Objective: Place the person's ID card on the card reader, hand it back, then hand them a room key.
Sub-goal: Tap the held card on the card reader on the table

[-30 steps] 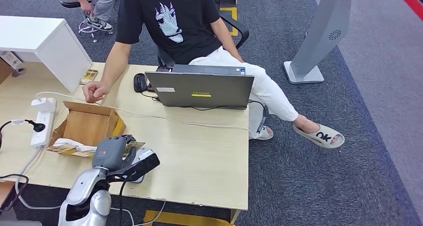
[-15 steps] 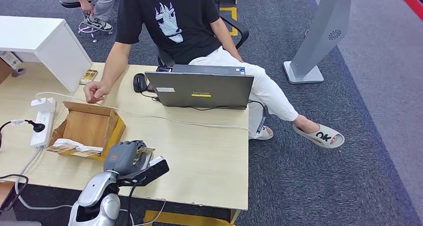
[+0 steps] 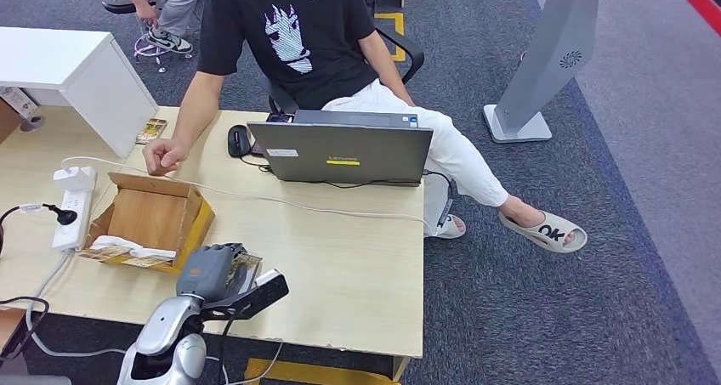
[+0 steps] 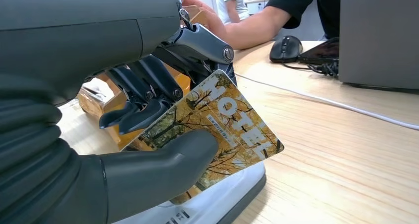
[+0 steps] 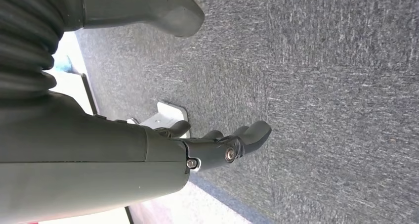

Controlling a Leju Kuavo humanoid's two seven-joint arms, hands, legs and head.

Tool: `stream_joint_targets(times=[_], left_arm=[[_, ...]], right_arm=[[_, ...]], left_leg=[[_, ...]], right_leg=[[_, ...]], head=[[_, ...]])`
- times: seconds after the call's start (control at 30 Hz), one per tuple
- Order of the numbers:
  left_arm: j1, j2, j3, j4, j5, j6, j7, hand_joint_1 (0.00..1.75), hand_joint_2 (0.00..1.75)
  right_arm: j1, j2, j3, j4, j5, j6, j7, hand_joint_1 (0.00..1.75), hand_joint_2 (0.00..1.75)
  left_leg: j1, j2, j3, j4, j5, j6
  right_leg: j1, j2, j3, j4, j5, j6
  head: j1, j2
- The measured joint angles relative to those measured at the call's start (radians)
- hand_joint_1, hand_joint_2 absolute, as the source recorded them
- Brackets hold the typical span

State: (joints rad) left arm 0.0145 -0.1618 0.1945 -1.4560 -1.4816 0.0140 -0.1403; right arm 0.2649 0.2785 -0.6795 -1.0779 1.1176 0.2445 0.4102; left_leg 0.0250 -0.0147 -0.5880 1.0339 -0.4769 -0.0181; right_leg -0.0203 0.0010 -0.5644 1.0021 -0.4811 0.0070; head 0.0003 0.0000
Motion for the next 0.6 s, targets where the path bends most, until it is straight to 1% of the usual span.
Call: stream_joint_targets(times=[0.6], left_arm=[[0.001,0.013,0.0,0.009,-0.035,-0.006,0.022,1.75,1.75]], right_arm=[[0.0,0.0,-0.009,0.008,0.003,0.002,-0.006,0.0,1.75]], left_leg=[[0.0,0.0,0.0,0.0,0.0,0.0]], right_leg=[[0.0,0.0,0.001,0.0,0.0,0.0]], head=[[0.0,0.0]])
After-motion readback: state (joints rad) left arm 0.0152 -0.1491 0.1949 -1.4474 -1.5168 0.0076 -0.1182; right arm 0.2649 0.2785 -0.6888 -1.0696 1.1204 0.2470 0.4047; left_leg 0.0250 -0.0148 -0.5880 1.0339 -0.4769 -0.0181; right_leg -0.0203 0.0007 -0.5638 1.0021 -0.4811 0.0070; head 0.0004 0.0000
